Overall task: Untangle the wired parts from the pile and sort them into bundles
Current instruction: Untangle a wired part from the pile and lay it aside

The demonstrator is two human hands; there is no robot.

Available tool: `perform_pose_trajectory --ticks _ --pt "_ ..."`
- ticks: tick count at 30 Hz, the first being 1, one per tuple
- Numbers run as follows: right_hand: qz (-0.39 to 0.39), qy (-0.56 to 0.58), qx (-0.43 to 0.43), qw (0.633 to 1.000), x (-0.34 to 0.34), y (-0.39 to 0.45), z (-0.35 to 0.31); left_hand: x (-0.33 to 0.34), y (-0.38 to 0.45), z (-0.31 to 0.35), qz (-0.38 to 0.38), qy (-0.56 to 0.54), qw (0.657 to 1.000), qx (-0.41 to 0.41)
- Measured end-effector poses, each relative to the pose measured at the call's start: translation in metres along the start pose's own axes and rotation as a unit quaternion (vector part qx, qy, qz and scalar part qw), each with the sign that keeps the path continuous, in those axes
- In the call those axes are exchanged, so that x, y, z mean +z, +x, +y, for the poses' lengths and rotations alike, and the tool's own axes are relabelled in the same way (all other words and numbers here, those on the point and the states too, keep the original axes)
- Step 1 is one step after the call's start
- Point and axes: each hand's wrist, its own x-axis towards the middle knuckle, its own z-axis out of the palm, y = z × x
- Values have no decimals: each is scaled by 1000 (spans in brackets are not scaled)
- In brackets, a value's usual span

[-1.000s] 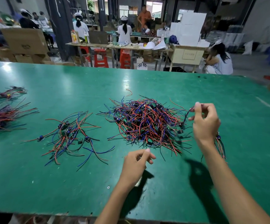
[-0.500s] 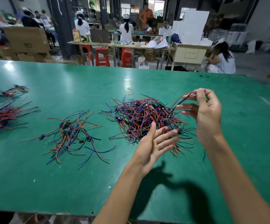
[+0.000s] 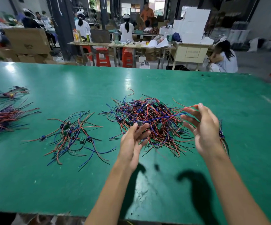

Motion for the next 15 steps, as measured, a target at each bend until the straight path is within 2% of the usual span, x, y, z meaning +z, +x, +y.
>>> perform_pose_trajectory --ticks 4,7,9,11,15 --pt "57 99 32 993 -13 14 7 -16 2 5 -1 62 996 68" --pt "93 161 59 981 -29 21 13 -26 1 7 -24 53 993 100" --pt "88 124 88 984 -41 25 17 -32 0 9 -31 37 992 115" --pt "82 28 121 989 -51 29 21 -35 0 11 -34 21 992 119" --pt "121 -130 151 972 -59 31 33 -37 2 13 -10 40 991 127"
